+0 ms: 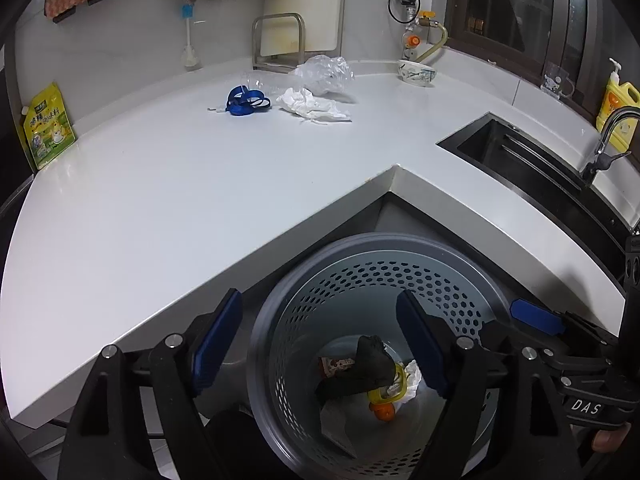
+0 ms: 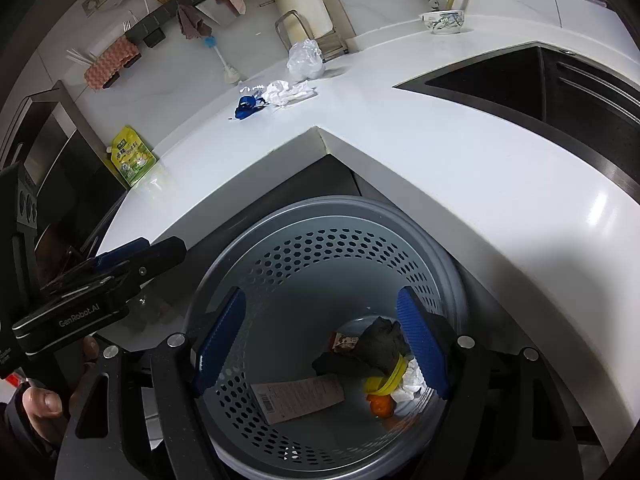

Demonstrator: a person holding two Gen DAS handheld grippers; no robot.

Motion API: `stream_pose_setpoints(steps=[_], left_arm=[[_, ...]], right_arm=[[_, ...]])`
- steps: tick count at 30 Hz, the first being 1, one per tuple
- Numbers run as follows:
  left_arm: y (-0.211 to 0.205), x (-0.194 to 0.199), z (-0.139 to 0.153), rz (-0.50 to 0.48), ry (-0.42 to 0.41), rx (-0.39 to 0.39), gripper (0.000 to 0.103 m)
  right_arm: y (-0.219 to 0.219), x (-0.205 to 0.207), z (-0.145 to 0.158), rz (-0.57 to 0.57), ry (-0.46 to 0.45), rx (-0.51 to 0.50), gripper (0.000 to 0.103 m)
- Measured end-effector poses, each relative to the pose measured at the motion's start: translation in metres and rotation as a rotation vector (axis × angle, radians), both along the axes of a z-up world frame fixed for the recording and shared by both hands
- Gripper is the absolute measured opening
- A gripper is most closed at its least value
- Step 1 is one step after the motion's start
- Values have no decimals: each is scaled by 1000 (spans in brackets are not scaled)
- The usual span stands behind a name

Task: Collect trash
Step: 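Open both tools to drop the lid and cloth into the bin, then move both tools back over the counter toward the tissue and blue lanyard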

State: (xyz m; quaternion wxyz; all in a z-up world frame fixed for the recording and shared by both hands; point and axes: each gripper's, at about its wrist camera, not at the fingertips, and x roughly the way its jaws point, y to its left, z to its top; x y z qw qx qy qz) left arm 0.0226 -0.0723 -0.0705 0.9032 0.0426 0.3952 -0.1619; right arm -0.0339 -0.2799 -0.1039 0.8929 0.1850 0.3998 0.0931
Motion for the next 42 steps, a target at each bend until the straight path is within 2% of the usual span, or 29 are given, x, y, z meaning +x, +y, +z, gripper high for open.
stream_pose_setpoints(steps=[4,9,15,18,27,35,42], left_arm=[[1,0,0,1,-5,-3,89],[4,2,-1,13,1,-7,93],[8,6,-4,18,18,-11,94],[10,6,0,16,1,0,94],[20,19,19,13,-38,-36,97],[31,27,36,36,-66,-30,97],[46,44,52,47,-82,-50,97]], right_arm=[[0,0,0,-2,-1,0,75],[-2,1,2,-27,-11,-13,75],[-5,-1,7,-46,-40,-27,75],[-5,2,10,-46,-37,-29,75],[-1,-3,25,-54,-70,-77,76],[-7,0,33,-82,-71,-65,76],[-3,18,51,-82,-104,-96,76]])
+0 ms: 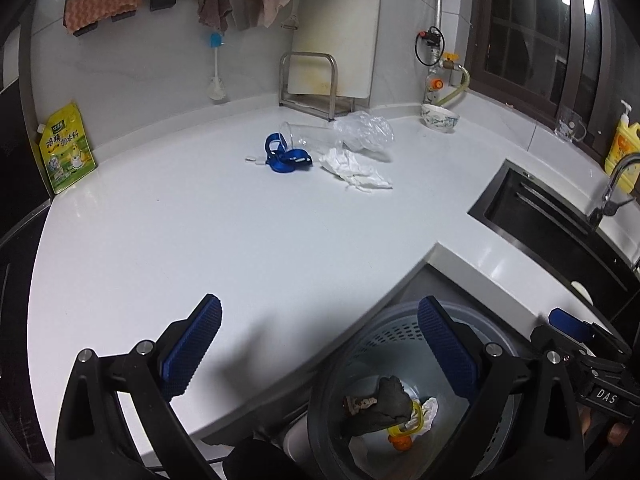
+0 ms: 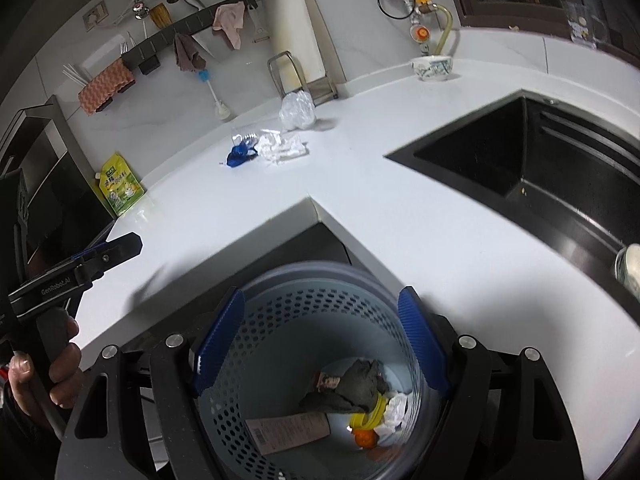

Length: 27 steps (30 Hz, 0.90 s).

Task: Collect trash
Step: 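Move both tools back over the counter toward the tissue and blue lanyard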

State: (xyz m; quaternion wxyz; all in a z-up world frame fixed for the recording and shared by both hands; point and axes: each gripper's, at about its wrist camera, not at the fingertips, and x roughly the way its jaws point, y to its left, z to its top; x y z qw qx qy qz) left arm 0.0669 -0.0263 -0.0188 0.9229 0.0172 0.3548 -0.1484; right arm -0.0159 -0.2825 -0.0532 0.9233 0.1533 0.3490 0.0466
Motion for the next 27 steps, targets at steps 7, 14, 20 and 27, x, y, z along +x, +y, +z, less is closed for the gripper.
stream_pose_setpoints(steps=[7,14,20,27], left_arm=[[14,27,8,56,-7,-17,97],[34,75,25,119,-31,3,97],[32,117,24,141,-27,18,97],[26,159,2,171,33,20,97]], right_arm=[[1,45,20,40,-36,14,76],[10,113,42,127,-43,-44,78],[23,178,46,193,-29,-81,78],[43,237,36,226,10,-123,78]])
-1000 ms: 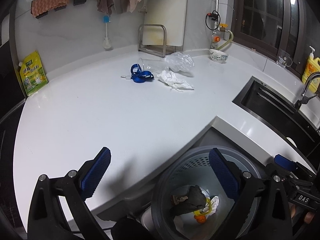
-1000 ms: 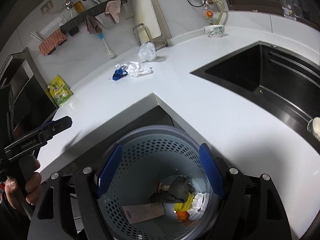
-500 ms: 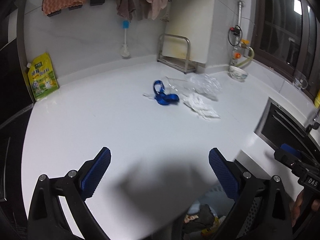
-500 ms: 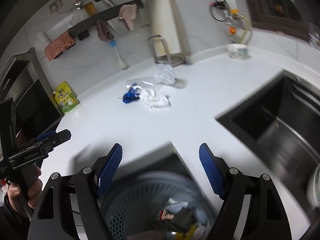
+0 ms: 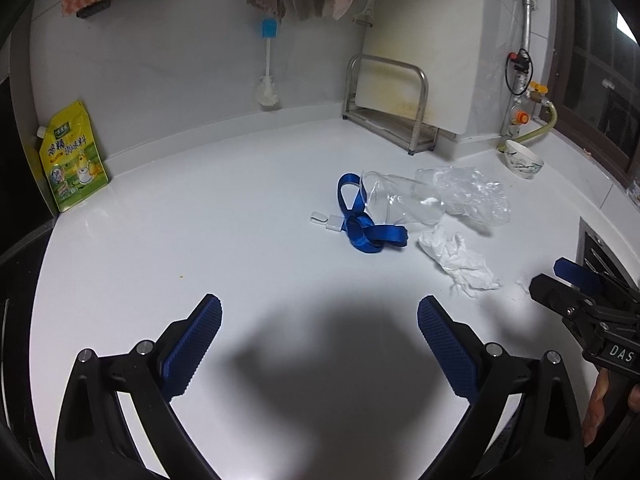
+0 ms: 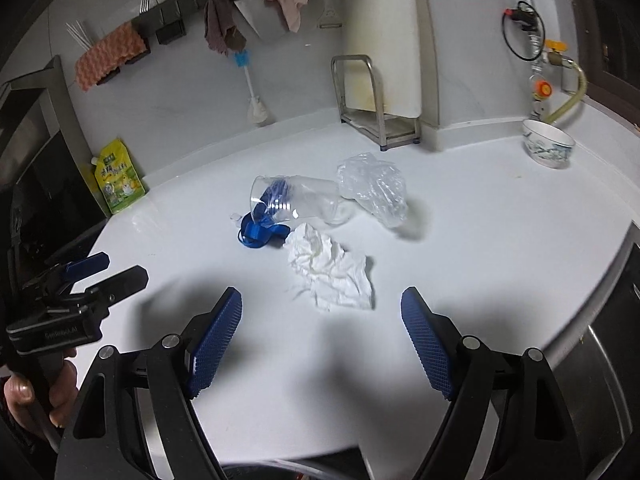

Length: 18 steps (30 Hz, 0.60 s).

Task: Collect trash
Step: 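Move both tools back over the counter toward the tissue and blue lanyard, then close the right tool on the crumpled white tissue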

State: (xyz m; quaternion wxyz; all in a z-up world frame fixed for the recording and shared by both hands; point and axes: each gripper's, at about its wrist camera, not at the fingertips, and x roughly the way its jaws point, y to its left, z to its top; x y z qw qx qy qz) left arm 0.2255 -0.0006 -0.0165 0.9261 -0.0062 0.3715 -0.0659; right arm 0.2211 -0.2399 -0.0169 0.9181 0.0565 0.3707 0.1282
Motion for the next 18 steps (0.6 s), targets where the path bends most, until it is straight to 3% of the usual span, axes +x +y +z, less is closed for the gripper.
stream_pose_setpoints(steps=[5,18], left_arm=[[-3,19,-9,4,20,12,97],[2,44,-19,43,48,33,97]], right_arm=[[15,36,-15,25,52,-31,78],[35,78,-37,-6,105,-153,78]])
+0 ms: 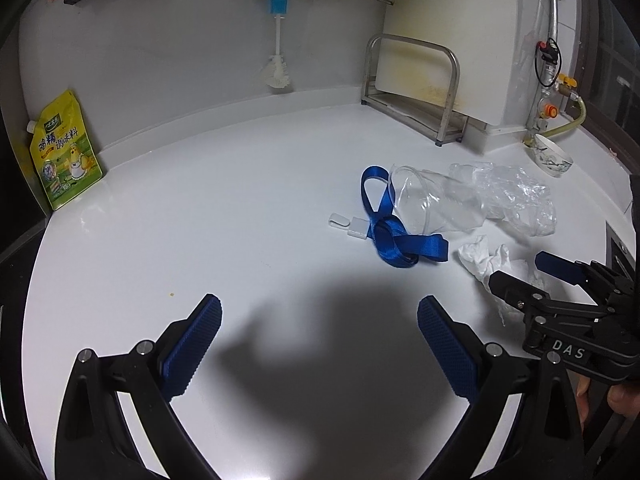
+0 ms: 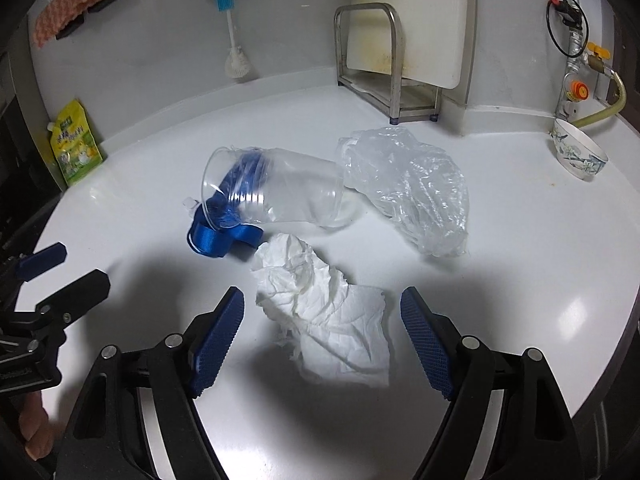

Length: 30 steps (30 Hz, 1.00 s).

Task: Collect trash
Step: 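Close the right tool on the crumpled white tissue, then grasp the blue lanyard with the left tool while the right tool holds the tissue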

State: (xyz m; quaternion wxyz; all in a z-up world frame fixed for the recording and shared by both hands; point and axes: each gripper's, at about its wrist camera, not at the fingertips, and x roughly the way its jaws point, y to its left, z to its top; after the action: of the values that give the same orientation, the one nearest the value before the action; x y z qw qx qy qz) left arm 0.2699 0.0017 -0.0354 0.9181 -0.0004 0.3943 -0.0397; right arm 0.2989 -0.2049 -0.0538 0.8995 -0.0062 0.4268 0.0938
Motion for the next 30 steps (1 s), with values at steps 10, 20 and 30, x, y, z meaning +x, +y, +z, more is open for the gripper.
stream_pose_setpoints(steps=[10,20,30], left_arm=[[-5,13,-6,15,28,-13,97],[-32,32,-15,20,59,-25,97],[-54,60,-28,47,100,4,97]], right_arm=[[11,3,-5,49,11,-15,32],[-27,-17,4,-1,-9,50,19],[-55,-22,1,-29,7,122,19]])
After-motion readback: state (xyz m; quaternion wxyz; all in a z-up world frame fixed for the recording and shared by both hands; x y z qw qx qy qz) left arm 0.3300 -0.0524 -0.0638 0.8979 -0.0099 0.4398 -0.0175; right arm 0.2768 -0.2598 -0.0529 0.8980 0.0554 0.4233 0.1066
